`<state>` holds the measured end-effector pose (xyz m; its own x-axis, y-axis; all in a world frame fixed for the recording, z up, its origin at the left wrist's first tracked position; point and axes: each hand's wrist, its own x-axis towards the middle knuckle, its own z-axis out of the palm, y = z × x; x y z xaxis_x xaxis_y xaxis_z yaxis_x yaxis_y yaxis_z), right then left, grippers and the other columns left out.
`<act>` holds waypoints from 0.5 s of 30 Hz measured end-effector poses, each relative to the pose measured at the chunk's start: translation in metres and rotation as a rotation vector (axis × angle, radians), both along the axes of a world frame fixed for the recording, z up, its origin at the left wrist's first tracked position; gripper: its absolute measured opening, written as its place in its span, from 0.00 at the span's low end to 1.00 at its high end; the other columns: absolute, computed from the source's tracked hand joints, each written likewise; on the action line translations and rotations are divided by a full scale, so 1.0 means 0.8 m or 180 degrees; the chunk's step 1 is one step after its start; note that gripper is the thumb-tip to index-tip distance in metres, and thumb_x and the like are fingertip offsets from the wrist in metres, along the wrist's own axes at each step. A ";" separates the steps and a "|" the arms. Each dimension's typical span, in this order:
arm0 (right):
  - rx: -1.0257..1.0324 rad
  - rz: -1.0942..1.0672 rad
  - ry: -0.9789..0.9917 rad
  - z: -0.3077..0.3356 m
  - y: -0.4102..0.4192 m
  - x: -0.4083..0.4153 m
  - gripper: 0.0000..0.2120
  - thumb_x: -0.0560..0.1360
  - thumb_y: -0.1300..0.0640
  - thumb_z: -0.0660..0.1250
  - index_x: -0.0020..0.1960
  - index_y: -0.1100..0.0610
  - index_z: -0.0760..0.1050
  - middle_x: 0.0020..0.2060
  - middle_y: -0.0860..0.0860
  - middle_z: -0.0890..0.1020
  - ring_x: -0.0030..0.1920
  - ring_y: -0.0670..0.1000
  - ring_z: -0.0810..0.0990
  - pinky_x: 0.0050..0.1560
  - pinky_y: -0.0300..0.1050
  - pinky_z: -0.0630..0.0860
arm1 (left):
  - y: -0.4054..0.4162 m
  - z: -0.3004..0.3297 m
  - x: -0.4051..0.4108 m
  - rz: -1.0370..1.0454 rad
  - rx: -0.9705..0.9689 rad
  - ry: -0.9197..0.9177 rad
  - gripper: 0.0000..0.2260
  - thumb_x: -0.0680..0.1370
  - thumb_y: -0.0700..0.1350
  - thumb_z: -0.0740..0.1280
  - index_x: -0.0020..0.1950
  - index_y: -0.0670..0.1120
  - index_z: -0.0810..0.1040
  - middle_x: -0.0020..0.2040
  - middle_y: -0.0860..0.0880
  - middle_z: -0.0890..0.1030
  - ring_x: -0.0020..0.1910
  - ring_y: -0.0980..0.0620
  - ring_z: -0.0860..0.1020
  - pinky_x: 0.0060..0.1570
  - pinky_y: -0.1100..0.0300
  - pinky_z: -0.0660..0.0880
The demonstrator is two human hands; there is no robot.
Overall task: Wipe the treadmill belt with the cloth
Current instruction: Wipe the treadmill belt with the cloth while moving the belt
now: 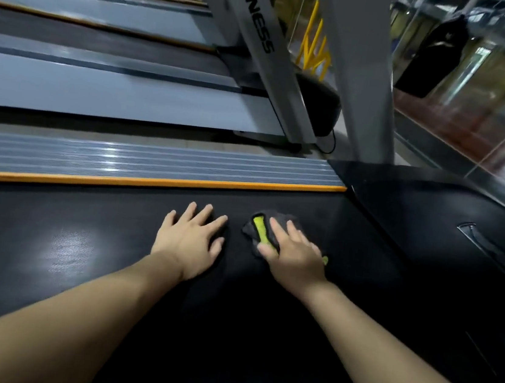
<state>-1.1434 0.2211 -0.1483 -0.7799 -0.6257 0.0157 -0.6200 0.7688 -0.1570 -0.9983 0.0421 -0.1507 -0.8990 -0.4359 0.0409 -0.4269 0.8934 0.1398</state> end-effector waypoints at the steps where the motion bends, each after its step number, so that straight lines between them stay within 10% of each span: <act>1: -0.0141 0.0021 0.0217 -0.012 0.004 0.004 0.31 0.74 0.32 0.54 0.76 0.38 0.61 0.77 0.53 0.64 0.74 0.56 0.66 0.71 0.55 0.62 | 0.001 -0.007 -0.004 0.0006 0.0055 -0.0052 0.24 0.82 0.61 0.48 0.80 0.63 0.54 0.82 0.54 0.53 0.81 0.47 0.49 0.76 0.41 0.51; 7: -0.0728 0.0321 0.0530 -0.019 0.021 -0.079 0.25 0.74 0.49 0.62 0.71 0.39 0.70 0.68 0.46 0.76 0.67 0.52 0.74 0.68 0.46 0.70 | -0.001 -0.035 -0.001 0.0096 0.0078 0.0172 0.26 0.81 0.63 0.44 0.80 0.65 0.51 0.83 0.57 0.49 0.82 0.51 0.43 0.78 0.42 0.43; 15: -0.0660 -0.0932 0.0857 0.000 -0.007 -0.155 0.16 0.77 0.53 0.63 0.63 0.46 0.75 0.53 0.57 0.81 0.50 0.62 0.75 0.51 0.52 0.73 | -0.001 -0.037 -0.014 0.0115 0.0009 0.0292 0.27 0.80 0.64 0.46 0.80 0.64 0.54 0.82 0.57 0.52 0.82 0.52 0.45 0.77 0.42 0.44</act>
<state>-1.2672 0.2155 -0.1483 -0.8747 -0.3415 0.3440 -0.4208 0.8872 -0.1891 -1.0096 0.0415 -0.1805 -0.8753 -0.4681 0.1212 -0.4439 0.8773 0.1823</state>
